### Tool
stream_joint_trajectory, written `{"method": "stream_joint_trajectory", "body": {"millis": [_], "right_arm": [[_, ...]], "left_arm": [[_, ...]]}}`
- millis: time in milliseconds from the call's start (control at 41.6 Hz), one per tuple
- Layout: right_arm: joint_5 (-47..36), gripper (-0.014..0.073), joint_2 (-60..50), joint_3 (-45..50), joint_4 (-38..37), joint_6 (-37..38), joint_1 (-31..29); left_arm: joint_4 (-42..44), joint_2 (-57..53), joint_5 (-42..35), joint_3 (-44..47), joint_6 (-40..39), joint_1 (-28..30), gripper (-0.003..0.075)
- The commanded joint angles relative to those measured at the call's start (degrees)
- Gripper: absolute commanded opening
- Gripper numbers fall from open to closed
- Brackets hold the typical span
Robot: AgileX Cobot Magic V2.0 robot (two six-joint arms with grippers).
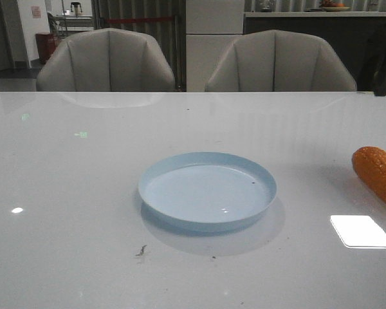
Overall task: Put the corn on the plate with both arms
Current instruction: 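Lower the right gripper around the orange corn cob, then close the right gripper on the corn cob and lift it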
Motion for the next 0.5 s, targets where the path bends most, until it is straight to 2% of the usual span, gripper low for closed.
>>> {"method": "stream_joint_trajectory", "body": {"millis": [0, 480], "right_arm": [[-1.45, 0.0573, 1.96, -3.48, -0.36, -0.10, -0.27], [0.22, 0.0573, 12.54, -4.36, 0.87, -0.10, -0.27]], "left_arm": [[-0.45, -1.34, -3.49, -1.51, -0.67, 0.11, 0.0260], [-0.45, -1.34, -3.83, -1.51, -0.67, 0.11, 0.0260]]}}
